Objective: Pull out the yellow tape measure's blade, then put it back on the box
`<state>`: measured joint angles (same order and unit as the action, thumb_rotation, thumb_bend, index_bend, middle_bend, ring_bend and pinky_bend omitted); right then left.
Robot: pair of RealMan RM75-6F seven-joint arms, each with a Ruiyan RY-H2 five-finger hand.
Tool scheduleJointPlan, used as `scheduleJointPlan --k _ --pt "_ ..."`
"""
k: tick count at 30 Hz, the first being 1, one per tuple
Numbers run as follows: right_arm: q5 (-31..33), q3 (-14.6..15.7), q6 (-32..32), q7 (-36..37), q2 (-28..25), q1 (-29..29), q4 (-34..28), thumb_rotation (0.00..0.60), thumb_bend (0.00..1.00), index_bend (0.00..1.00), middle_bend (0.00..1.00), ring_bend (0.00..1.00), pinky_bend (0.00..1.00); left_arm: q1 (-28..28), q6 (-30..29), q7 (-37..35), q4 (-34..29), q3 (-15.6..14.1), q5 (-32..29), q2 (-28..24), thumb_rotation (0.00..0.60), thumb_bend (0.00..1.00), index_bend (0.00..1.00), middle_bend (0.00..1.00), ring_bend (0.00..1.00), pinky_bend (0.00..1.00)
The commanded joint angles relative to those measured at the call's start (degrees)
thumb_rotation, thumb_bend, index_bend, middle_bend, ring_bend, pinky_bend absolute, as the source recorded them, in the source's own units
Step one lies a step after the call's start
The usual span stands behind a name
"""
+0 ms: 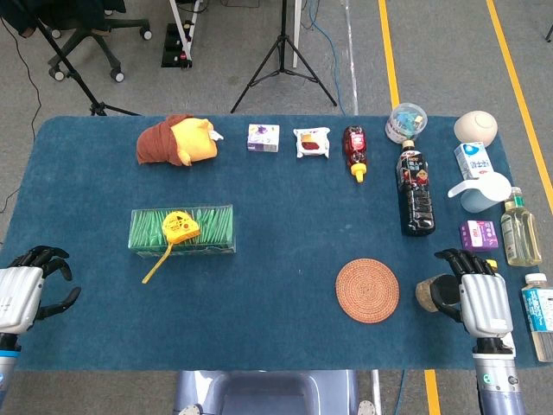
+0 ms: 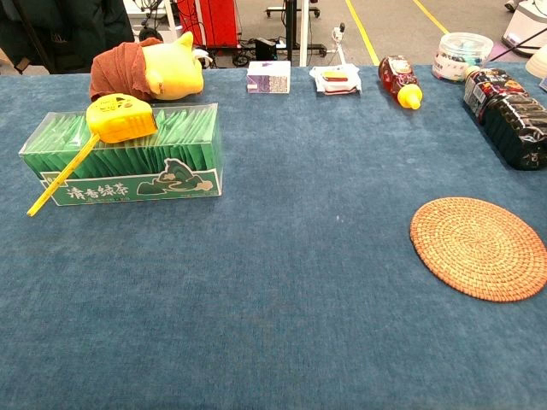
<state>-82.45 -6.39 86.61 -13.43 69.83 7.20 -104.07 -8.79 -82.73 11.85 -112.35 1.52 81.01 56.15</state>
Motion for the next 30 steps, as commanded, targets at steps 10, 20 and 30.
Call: scheduleJointPlan --k 10,20,30 --pt "-0.17 -0.09 0.36 1.23 -0.56 -0.51 -0.14 0.537 0.4 0.27 0.28 0.22 0.24 -0.16 1.46 1.6 -1.73 0.01 -0.81 -1.25 0.6 0.26 0.54 0.34 0.22 0.33" --pt "0.33 -0.2 -0.19 1.29 -0.64 -0.5 -0.39 0.534 0.4 0.26 0.28 0.22 0.24 -2.54 5.1 3.51 -2.42 1.21 -2.91 -2.61 0.6 0.26 0.54 0.34 0.22 0.33" --pt "1.39 -0.43 -1.36 1.31 -0.74 -0.18 -0.14 0.537 0.4 0.25 0.28 0.22 0.24 -10.0 14.25 9.78 -3.85 4.43 -9.04 -3.64 0.6 0.26 0.49 0.34 0.22 0.33"
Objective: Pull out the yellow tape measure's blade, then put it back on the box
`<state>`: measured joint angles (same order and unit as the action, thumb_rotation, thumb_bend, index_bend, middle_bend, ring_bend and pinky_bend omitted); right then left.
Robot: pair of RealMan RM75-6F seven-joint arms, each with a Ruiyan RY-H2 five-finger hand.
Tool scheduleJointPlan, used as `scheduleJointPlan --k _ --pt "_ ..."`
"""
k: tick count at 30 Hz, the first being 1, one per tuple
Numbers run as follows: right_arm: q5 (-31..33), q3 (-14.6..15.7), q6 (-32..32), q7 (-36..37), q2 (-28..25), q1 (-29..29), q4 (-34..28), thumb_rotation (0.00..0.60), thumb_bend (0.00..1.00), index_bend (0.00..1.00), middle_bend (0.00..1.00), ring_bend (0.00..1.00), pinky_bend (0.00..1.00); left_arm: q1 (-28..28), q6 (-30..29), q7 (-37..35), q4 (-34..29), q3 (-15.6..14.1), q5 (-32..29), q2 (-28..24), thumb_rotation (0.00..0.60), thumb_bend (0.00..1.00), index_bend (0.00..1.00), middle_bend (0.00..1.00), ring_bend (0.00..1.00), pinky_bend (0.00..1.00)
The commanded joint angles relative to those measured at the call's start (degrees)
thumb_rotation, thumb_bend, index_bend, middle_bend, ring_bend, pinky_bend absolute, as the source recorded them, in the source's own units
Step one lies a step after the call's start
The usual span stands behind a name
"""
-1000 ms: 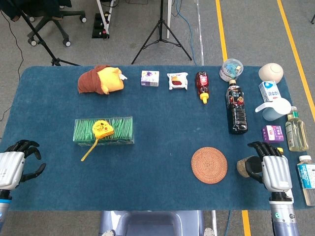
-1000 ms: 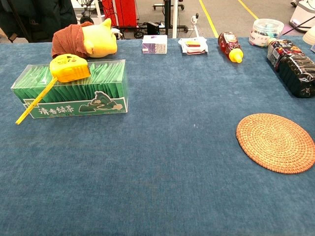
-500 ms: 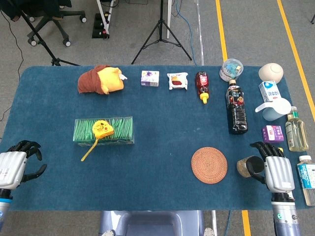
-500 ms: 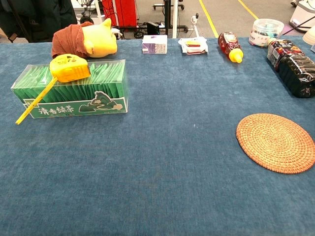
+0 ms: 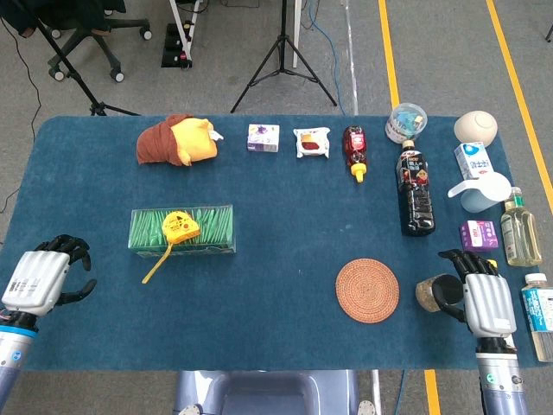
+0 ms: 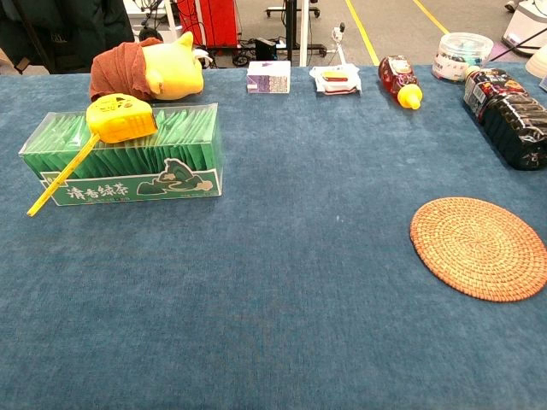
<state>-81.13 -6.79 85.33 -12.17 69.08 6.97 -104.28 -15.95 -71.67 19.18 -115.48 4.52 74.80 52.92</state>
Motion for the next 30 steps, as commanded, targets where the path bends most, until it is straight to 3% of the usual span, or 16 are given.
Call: scheduleJointPlan --k 1,13,20,30 --pt "0.08 -0.04 -0.09 0.11 0.0 0.04 0.08 0.54 0.4 0.25 0.28 0.22 0.24 -3.84 4.24 3.3 -0.86 1.88 -3.88 -0.36 0.6 0.26 0.48 0.34 0.22 0.33" --pt "0.54 0.18 0.27 2.21 -0.8 -0.87 1.06 0.539 0.4 0.25 0.28 0.22 0.24 -17.24 13.14 15.95 0.25 6.06 -18.89 5.79 0.6 0.21 0.31 0.26 0.16 0.3" --pt "0.62 0.29 0.41 3.74 -0.73 -1.26 1.84 0.538 0.4 0.25 0.28 0.22 0.24 -23.17 14.29 21.54 2.21 6.69 -26.74 10.9 0.6 0.19 0.23 0.19 0.09 0.25" --pt "1.45 0.21 0.08 6.17 -1.48 -1.81 3.06 0.538 0.4 0.25 0.28 0.22 0.24 -30.31 12.18 26.55 7.64 7.79 -33.95 18.71 0.6 0.19 0.22 0.18 0.08 0.25"
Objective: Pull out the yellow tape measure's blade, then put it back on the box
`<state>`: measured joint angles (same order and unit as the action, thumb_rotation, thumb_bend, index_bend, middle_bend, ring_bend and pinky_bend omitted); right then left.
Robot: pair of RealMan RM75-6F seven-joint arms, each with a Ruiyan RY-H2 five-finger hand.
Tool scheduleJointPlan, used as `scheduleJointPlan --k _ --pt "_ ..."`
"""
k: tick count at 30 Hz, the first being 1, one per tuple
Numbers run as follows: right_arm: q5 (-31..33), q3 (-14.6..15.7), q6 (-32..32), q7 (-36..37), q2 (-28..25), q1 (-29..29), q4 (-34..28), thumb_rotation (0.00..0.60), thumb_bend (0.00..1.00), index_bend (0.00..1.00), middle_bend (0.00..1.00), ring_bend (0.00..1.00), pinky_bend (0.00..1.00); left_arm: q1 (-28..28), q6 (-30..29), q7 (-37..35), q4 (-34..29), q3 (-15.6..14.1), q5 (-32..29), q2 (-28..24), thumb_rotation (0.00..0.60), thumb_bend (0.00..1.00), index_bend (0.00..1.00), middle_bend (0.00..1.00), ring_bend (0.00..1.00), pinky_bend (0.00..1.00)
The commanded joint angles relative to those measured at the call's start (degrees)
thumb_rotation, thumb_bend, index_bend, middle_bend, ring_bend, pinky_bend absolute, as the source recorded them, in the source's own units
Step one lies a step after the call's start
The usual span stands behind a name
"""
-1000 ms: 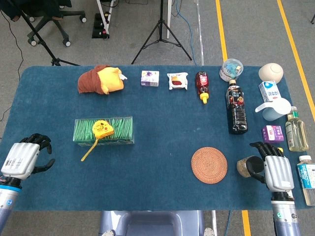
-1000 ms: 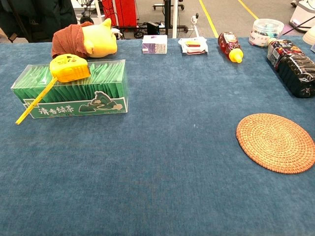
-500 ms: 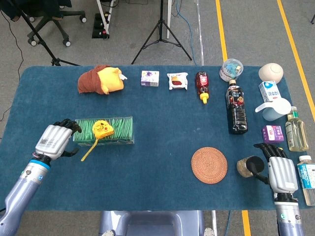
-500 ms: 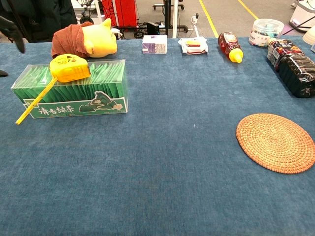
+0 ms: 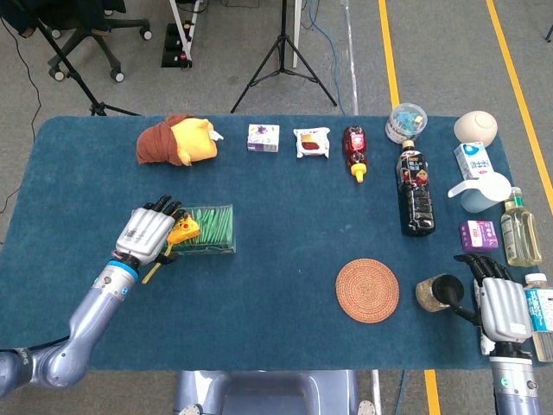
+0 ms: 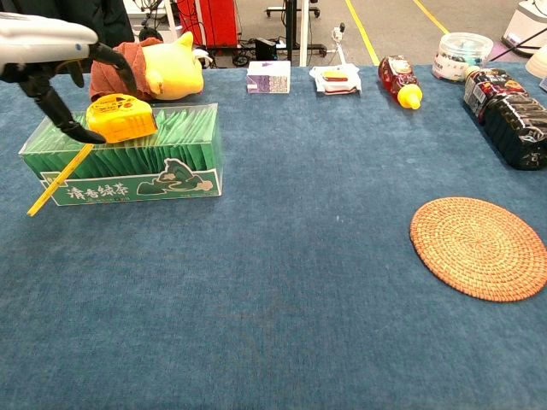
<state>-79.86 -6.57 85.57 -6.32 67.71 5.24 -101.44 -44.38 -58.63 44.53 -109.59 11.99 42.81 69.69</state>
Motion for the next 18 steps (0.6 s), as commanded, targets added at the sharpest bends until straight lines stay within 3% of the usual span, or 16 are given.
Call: scheduleJointPlan --k 1,8,18 --pt "0.3 -0.04 -0.23 0.46 -0.12 -0.1 0.33 0.539 0.4 0.25 0.28 0.22 0.24 -2.37 -0.93 1.26 2.23 0.38 -2.42 2.4 0.6 0.19 0.22 0.18 0.08 0.25" --pt "1.06 -0.18 -0.61 1.18 -0.35 -0.3 0.42 0.538 0.4 0.25 0.28 0.22 0.24 -4.8 -0.99 0.77 5.74 0.28 -5.01 4.2 0.6 0.19 0.23 0.18 0.08 0.25" --pt "1.02 -0.26 -0.44 0.15 -0.58 -0.4 -1.21 0.537 0.4 0.25 0.28 0.22 0.24 -5.78 0.51 -0.95 7.41 -1.61 -6.88 2.47 0.6 0.19 0.23 0.18 0.08 0.25"
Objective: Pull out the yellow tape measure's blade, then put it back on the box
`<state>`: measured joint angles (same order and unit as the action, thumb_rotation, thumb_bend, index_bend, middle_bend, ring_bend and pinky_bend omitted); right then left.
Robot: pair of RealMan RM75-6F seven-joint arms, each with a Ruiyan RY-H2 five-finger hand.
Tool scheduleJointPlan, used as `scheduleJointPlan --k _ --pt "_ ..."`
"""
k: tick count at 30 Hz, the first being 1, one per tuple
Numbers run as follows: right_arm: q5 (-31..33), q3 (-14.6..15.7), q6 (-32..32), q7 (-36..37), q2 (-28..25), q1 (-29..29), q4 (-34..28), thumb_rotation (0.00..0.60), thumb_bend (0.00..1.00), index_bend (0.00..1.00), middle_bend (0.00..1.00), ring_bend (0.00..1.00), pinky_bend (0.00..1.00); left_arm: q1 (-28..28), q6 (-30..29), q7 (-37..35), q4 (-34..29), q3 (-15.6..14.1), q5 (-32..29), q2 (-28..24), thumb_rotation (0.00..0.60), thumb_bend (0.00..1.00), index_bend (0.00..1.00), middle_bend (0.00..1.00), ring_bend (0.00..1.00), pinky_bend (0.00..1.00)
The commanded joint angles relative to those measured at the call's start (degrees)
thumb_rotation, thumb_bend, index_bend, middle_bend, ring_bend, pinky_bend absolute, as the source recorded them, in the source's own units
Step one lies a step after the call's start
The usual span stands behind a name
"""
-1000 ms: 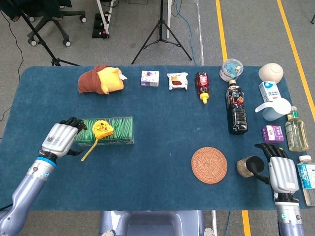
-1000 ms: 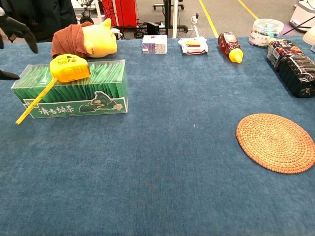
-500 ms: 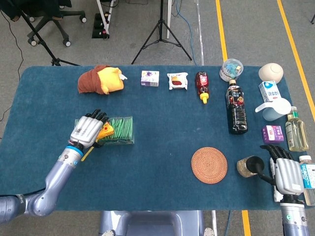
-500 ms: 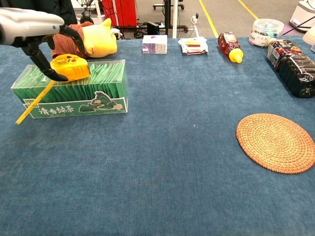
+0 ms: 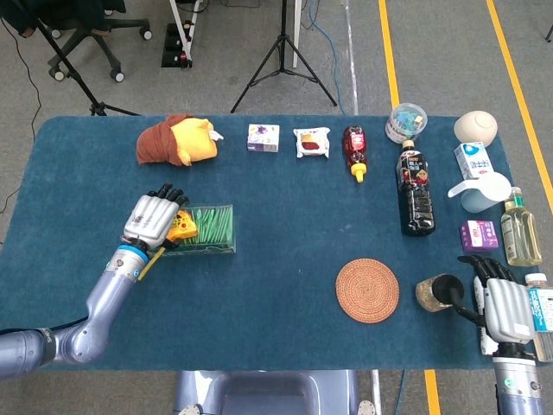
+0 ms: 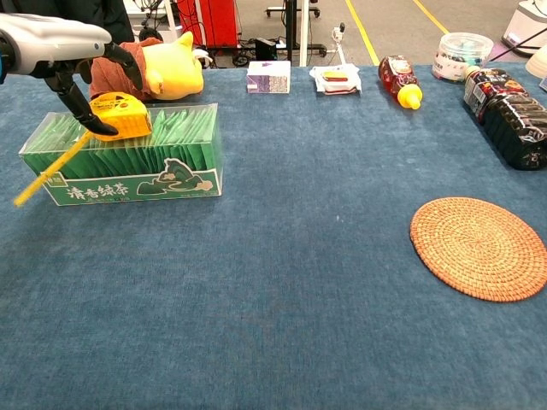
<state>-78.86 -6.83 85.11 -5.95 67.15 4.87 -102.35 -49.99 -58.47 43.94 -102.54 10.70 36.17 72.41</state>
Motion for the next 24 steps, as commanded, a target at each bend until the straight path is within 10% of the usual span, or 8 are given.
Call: scheduleJointPlan --k 1,16,24 --pt "0.04 0.01 0.03 -0.32 -0.02 -0.04 -0.45 0.537 0.4 0.25 0.28 0.22 0.24 -0.24 0.53 -0.62 0.54 -0.46 -0.35 -0.37 0.6 0.19 0.23 0.18 0.08 0.25" --pt "0.62 -0.04 0.55 -1.55 -0.41 -0.55 -2.22 0.536 0.4 0.25 0.28 0.22 0.24 -1.89 3.96 -4.77 4.42 -1.53 -0.09 0.31 0.6 0.2 0.24 0.18 0.1 0.28" --pt "0.98 -0.27 1.06 -1.28 -0.55 -0.95 -2.39 0.542 0.4 0.25 0.28 0.22 0.24 -2.2 3.94 -7.14 5.31 -1.55 2.34 0.66 0.6 0.3 0.51 0.35 0.35 0.45"
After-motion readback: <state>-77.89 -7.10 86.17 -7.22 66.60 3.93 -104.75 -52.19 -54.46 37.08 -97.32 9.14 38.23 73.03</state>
